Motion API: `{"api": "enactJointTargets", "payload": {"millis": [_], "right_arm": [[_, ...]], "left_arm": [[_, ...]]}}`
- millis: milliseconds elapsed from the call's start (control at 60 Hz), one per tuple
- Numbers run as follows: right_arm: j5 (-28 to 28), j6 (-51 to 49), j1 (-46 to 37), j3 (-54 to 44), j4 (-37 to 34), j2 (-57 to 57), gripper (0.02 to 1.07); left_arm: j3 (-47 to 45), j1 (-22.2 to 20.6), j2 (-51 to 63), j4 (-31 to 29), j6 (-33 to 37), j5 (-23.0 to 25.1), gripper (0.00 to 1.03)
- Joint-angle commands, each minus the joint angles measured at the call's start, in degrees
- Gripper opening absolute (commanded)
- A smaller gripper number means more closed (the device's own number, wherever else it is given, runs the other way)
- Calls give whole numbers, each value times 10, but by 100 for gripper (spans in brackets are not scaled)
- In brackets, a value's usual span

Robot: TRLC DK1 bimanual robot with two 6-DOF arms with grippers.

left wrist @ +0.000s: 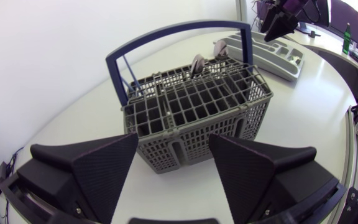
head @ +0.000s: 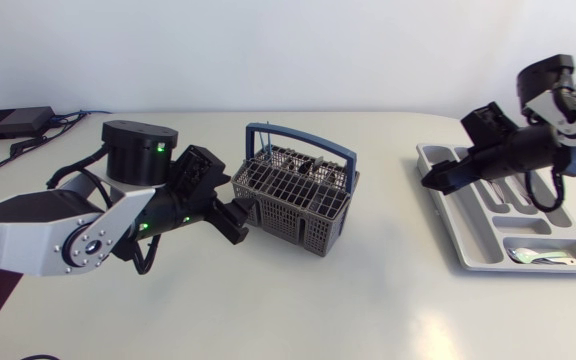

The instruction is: Transfer all utensils from the basket to the drawer tray.

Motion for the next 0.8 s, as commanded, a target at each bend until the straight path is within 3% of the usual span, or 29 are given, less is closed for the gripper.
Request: {"api": "enactJointTargets", "payload": {"millis": [0,67,250,433,583,783], "right_arm": [[-25,34,24,29,14,55,75],[-40,42,43,45,33,86,53],[-50,49,85,84,69,152,7],[-83,61,98,159,54,233,7],[-137,64,101,187,41,261,7],[-222,42,106,188,-28,261,7]], "left_arm": [[8,14,14,-14,-1,-8,79],[12,24,20,-22,-1,-12,77],[13,36,49,-14,-4,-13,61],[40,31,101,1,-8,-13,46],[65,25,138,30,-20,-13,45],[99,42,191,52,-36,-13,45]]}}
